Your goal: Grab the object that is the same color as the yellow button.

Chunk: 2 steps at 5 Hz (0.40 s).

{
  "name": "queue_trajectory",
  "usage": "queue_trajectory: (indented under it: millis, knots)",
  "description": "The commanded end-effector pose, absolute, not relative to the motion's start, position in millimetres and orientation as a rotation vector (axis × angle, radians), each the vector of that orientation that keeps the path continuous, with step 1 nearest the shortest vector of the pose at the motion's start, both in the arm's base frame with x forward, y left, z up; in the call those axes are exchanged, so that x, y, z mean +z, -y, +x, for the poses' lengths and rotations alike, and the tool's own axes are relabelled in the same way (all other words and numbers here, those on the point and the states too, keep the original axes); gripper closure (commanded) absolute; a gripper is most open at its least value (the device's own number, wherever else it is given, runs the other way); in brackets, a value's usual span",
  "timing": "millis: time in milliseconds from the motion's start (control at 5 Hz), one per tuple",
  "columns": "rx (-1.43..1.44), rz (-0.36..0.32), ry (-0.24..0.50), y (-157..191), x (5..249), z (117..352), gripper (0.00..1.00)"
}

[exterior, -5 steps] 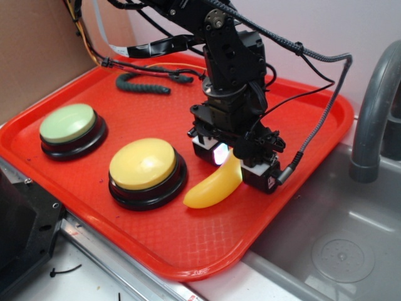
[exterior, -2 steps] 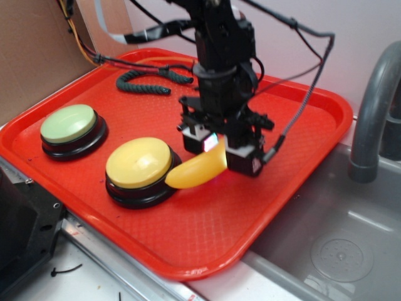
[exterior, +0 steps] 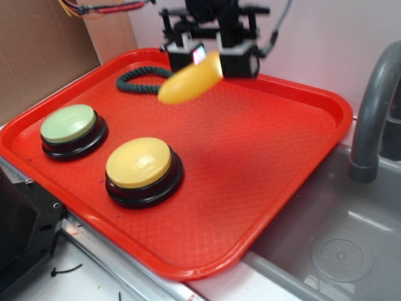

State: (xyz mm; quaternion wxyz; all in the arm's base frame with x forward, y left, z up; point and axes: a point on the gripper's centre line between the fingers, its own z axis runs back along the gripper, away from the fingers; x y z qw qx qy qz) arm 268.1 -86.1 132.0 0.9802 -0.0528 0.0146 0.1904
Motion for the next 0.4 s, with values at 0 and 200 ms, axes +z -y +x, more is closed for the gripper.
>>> queue_trajectory:
  millis: [0,200]
  knots:
    - [0.512,-0.163,0.094,36.3,204.4,259.9,1.00]
    - [0.487,-0.150,0.090,26.8,212.4,258.9,1.00]
